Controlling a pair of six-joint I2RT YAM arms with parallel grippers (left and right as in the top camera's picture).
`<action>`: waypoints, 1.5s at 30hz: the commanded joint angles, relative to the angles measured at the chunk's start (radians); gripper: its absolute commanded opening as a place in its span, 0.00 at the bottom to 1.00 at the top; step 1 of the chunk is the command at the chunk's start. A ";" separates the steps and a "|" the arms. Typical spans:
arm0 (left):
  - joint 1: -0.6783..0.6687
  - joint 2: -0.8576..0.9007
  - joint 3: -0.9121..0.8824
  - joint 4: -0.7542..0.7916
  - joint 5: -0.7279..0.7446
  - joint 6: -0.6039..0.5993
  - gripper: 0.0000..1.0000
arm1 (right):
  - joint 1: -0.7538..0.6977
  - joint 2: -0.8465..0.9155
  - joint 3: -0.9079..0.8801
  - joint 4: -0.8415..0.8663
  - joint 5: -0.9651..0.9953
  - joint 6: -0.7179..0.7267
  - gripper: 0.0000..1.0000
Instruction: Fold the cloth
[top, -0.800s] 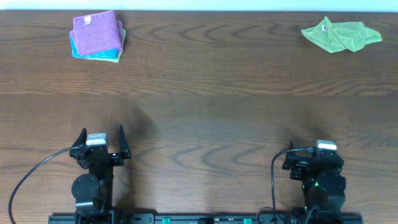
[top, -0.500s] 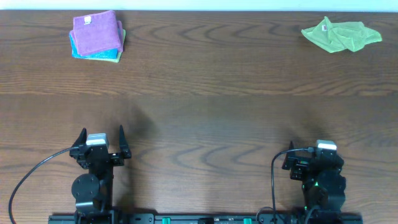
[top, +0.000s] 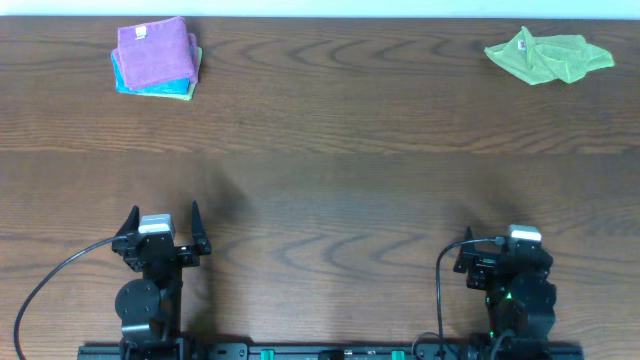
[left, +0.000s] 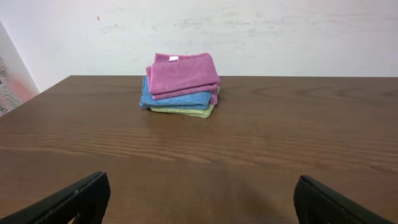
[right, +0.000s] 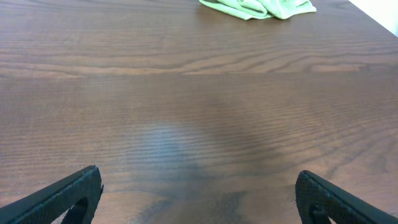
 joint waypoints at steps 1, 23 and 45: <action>0.002 -0.008 -0.035 -0.017 -0.026 0.018 0.95 | -0.007 -0.010 -0.008 0.000 -0.004 -0.011 0.99; 0.002 -0.008 -0.035 -0.017 -0.026 0.018 0.95 | -0.007 -0.010 -0.008 0.000 -0.004 -0.011 0.99; 0.002 -0.008 -0.035 -0.017 -0.026 0.018 0.95 | -0.010 0.294 0.023 0.717 -0.160 0.177 0.99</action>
